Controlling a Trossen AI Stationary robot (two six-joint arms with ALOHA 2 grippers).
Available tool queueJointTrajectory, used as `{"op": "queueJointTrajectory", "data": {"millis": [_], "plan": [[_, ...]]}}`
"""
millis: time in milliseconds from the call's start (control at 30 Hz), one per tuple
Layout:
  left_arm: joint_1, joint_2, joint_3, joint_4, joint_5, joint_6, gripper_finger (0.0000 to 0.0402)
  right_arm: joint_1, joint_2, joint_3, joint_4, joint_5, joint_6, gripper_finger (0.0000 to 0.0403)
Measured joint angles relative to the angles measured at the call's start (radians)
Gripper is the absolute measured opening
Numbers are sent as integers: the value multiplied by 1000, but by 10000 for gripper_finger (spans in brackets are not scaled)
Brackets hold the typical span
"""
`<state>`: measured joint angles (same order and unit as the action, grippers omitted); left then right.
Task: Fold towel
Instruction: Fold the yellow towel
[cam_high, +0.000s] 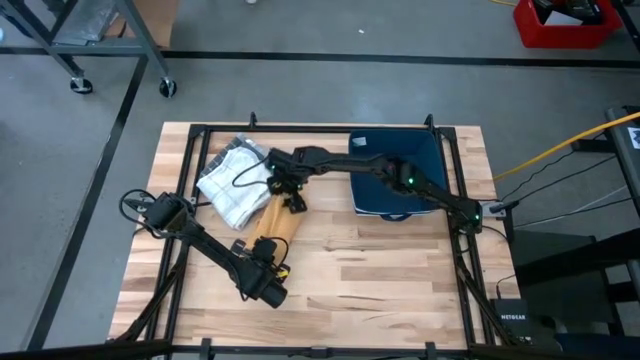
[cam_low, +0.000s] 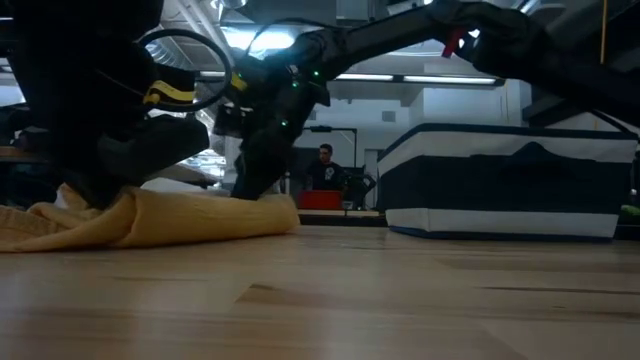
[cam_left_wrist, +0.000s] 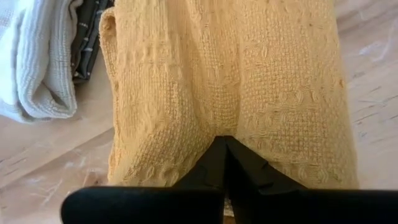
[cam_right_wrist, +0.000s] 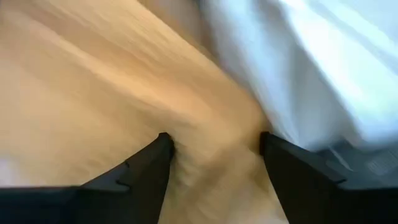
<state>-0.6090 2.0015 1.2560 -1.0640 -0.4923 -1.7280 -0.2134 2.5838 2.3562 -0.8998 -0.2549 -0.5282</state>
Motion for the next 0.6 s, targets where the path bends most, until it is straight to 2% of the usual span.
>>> {"op": "queueJointTrajectory", "data": {"millis": [367, 500, 600], "plan": [[-14, 1, 0, 11, 11, -7, 2, -93, 0, 0, -129, 35, 4, 255], [-18, 2, 0, 8, 8, 1, 5, -108, -2, -1, -165, -34, 5, 255], [-18, 3, 0, 8, 1, 1, 5, -104, -12, -1, -179, -46, 19, 255]]}}
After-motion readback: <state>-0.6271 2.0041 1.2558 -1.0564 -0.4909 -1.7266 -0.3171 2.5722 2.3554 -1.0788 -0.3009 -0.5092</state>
